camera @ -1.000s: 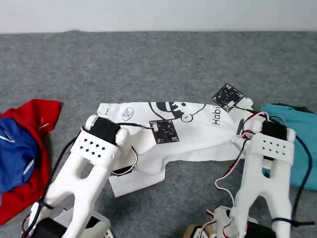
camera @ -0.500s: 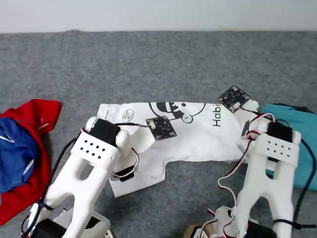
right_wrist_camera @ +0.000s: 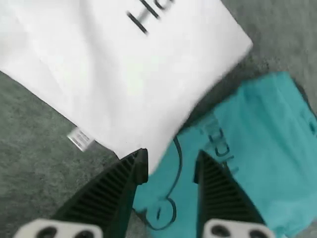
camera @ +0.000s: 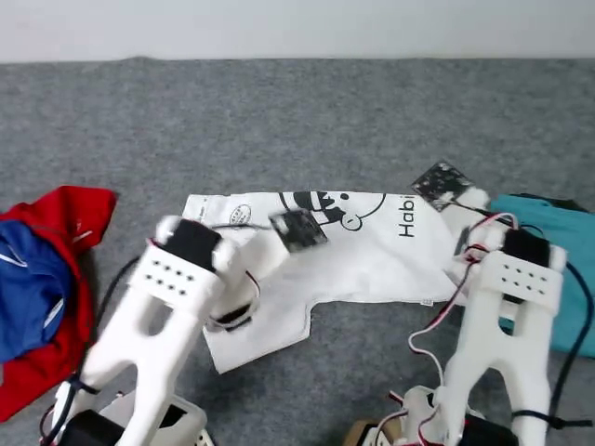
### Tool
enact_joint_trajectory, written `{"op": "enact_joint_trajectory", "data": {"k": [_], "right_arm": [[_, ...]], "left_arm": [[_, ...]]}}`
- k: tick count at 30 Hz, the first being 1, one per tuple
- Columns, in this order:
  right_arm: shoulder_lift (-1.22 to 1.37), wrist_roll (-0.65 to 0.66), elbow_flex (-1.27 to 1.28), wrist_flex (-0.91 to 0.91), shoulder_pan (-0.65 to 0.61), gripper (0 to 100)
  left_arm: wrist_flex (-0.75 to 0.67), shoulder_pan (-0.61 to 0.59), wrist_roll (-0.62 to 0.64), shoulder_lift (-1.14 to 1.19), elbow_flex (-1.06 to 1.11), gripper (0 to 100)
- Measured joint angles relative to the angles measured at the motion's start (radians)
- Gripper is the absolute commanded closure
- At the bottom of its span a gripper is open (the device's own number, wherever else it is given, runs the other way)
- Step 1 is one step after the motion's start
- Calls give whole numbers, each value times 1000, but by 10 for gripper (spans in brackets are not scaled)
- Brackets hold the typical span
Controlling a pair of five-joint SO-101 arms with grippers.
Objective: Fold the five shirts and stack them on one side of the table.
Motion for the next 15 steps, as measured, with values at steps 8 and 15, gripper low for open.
{"op": "enact_joint_trajectory", "data": {"k": [8,15], "right_arm": [[0,-175,0,0,-290,988],[0,-301,0,18,-605,987]], "left_arm": [[0,-439,0,0,-163,995],[-69,-957,0,0,-187,995]]}}
